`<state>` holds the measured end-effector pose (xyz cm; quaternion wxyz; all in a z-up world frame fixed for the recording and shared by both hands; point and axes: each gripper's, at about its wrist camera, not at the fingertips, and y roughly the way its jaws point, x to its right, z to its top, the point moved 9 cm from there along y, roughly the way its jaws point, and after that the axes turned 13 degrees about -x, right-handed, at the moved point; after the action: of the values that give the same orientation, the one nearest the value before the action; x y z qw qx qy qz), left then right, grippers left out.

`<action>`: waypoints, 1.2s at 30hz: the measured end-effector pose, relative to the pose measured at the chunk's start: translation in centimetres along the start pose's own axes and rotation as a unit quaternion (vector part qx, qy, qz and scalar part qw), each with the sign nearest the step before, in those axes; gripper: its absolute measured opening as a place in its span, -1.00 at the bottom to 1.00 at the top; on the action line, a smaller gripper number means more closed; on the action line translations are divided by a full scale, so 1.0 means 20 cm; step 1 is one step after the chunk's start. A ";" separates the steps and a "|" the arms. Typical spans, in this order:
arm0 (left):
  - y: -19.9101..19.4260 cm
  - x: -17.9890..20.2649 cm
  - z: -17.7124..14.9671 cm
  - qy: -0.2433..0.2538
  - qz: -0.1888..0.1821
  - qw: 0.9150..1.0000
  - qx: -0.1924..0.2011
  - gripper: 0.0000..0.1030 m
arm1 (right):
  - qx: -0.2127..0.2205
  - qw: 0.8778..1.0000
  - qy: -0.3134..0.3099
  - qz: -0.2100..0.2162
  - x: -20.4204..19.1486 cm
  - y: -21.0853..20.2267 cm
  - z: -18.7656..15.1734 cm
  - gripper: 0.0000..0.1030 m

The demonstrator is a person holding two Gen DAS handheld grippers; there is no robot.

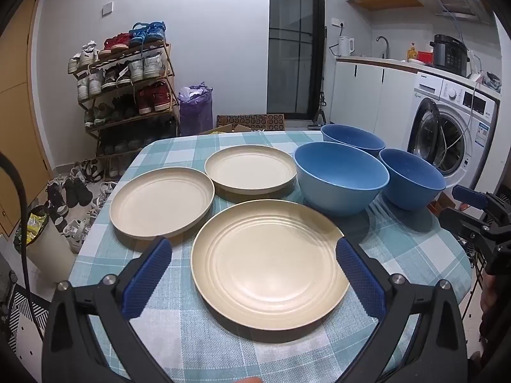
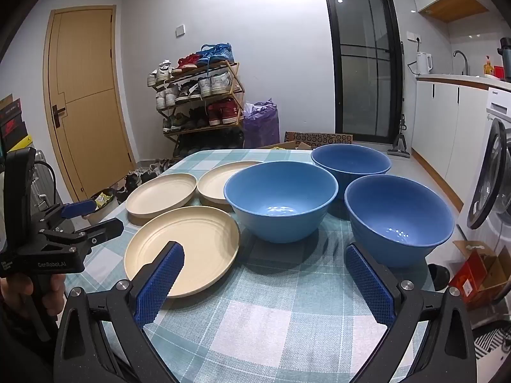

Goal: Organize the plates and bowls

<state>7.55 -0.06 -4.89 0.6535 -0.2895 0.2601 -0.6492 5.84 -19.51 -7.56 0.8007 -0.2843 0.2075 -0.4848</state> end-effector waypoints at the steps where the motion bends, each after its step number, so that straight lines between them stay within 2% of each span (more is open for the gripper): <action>1: 0.00 0.00 0.00 0.000 -0.001 1.000 -0.001 1.00 | -0.001 1.000 0.001 0.000 0.00 0.00 0.00 0.99; 36: 0.01 0.00 0.00 -0.006 -0.004 1.000 -0.005 1.00 | -0.002 1.000 -0.001 -0.001 0.00 -0.01 0.00 0.99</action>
<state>7.67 0.00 -5.11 0.6513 -0.2976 0.2582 -0.6485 5.77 -19.53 -7.47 0.7998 -0.2861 0.2073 -0.4853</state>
